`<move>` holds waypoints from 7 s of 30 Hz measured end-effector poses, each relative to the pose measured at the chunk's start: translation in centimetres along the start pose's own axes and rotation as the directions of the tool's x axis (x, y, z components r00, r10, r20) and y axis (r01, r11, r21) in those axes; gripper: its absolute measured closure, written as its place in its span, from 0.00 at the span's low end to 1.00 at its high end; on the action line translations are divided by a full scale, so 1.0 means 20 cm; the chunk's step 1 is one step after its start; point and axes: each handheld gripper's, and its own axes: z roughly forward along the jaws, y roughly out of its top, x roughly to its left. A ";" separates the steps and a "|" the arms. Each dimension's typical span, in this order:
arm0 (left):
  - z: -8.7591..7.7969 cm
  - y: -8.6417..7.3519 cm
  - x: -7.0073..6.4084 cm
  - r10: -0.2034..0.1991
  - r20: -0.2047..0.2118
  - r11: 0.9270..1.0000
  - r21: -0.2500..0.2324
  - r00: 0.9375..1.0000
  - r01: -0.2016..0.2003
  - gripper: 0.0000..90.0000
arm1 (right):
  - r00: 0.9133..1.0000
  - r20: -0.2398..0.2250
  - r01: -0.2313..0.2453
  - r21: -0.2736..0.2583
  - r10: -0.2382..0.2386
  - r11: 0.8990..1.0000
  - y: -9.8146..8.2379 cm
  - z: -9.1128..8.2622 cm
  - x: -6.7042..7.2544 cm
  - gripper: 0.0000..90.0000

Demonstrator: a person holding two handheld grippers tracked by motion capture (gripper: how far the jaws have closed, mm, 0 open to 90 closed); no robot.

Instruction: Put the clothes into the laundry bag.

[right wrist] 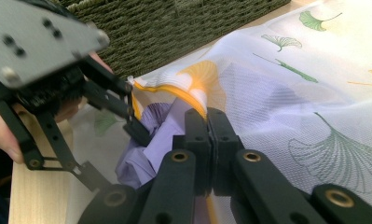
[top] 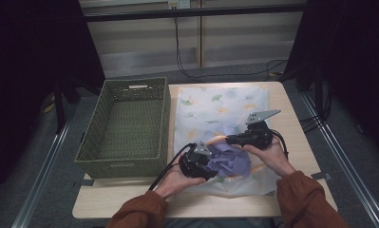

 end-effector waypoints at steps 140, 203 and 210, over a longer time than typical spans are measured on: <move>0.03 0.16 0.09 -0.193 -0.094 0.963 -0.211 0.977 0.170 0.62 | 1.000 -0.015 -0.015 0.004 0.015 1.000 -0.02 -0.05 -0.03 1.00; -0.09 -0.22 -0.11 -0.067 -0.092 0.998 -0.019 0.994 0.065 0.73 | 0.996 -0.084 0.032 0.240 -0.013 0.970 -0.21 0.06 0.07 0.99; -0.10 -0.21 -0.09 -0.055 -0.090 0.998 0.012 0.994 0.056 0.74 | 0.996 -0.088 0.028 0.286 -0.003 0.958 -0.25 0.11 0.05 0.97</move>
